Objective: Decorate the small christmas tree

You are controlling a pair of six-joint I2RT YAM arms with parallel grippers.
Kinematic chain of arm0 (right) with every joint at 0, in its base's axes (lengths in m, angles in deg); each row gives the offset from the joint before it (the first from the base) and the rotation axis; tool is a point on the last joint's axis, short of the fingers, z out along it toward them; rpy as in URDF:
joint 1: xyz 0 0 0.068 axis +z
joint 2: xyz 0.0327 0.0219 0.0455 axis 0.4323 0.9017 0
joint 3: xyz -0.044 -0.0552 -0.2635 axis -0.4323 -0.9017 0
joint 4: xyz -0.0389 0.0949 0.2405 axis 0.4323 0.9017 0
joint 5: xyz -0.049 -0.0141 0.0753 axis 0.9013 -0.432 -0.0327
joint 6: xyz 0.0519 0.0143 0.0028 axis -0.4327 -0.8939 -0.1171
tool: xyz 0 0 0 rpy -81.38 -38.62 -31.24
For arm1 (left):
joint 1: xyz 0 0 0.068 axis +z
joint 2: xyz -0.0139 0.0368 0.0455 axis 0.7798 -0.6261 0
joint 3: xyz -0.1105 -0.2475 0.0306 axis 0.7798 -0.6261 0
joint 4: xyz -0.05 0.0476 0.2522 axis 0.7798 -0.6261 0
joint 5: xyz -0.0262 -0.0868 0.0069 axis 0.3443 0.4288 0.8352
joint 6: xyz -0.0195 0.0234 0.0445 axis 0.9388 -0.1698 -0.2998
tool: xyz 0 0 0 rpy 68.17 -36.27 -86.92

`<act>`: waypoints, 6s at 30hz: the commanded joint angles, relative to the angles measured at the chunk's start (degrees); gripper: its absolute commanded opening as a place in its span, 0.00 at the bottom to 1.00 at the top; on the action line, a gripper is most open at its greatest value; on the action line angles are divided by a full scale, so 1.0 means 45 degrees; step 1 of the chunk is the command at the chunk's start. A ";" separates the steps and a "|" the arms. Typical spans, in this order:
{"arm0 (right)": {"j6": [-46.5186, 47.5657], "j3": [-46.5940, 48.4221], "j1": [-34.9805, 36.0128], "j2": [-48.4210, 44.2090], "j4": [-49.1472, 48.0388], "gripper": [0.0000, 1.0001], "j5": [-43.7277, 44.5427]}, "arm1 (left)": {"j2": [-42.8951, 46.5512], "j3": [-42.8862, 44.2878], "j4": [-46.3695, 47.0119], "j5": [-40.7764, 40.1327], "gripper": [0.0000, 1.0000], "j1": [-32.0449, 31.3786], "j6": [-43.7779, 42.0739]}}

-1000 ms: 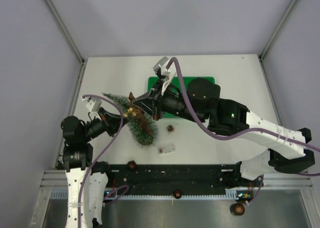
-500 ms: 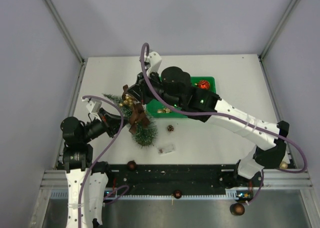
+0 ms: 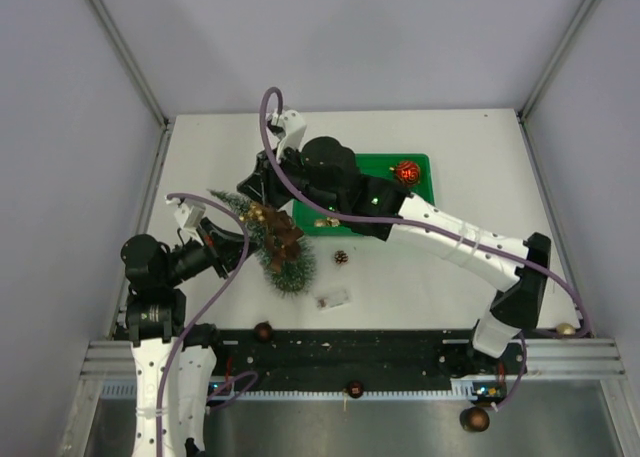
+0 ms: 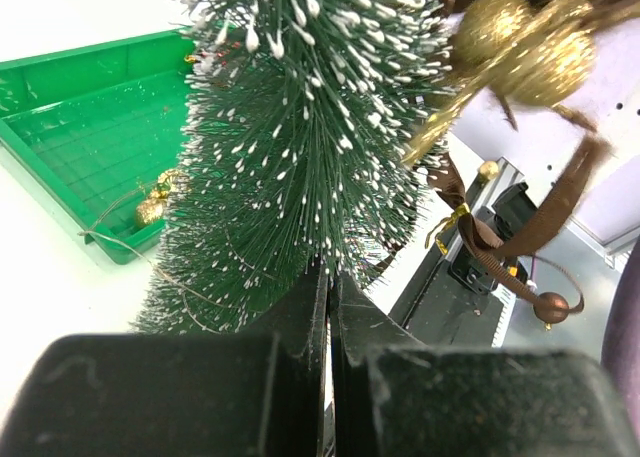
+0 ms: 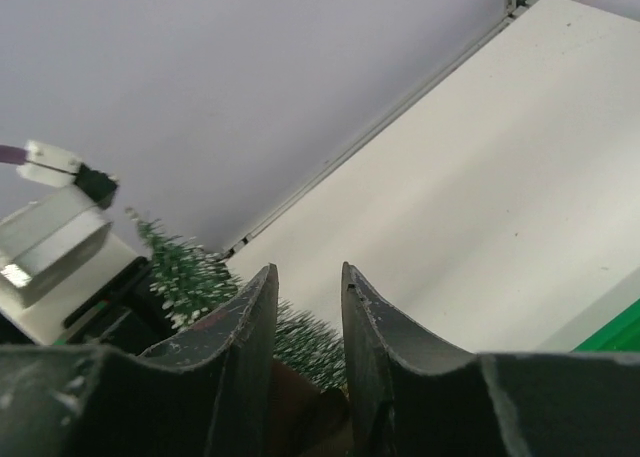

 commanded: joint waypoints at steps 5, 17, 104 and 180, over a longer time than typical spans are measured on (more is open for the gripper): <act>-0.0284 0.0468 -0.0303 0.0958 -0.0613 0.37 0.0311 | 0.0101 0.0036 0.0889 0.0620 0.00 0.0017 -0.0196; -0.0128 -0.0273 -0.1533 -0.0835 -0.0242 0.72 0.1366 | 0.0003 -0.0140 0.0772 0.0464 0.00 0.0017 -0.0489; -0.1456 -0.5528 -0.0264 -0.3824 -0.2784 0.76 0.5175 | -0.0057 -0.0179 0.1065 0.0874 0.00 0.0017 -0.0313; -0.0811 -0.9981 -0.7610 -0.3138 -0.1318 0.31 0.1627 | -0.0135 -0.0334 -0.0342 -0.0025 0.00 0.0017 -0.1564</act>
